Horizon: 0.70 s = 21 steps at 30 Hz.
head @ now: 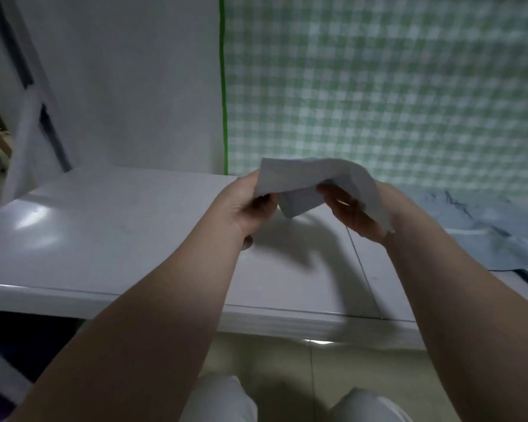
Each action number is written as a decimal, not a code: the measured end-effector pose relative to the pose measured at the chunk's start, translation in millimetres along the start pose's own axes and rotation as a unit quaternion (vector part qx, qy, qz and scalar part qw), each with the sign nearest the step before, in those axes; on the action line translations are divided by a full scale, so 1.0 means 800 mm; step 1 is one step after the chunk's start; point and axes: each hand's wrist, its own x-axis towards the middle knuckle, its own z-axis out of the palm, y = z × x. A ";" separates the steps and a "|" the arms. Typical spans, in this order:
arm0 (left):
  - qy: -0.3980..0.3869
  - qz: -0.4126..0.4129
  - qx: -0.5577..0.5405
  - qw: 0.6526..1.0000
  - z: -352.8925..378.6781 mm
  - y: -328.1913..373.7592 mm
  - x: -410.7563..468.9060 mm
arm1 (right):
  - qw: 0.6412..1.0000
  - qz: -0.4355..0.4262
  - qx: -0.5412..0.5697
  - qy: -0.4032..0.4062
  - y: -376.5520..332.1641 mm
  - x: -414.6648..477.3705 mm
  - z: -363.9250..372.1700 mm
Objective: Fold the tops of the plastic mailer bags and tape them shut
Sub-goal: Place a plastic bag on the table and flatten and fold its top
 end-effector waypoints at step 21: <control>-0.098 -0.051 0.327 0.938 0.011 -0.071 0.051 | 0.993 0.017 -0.112 0.037 0.030 0.073 -0.107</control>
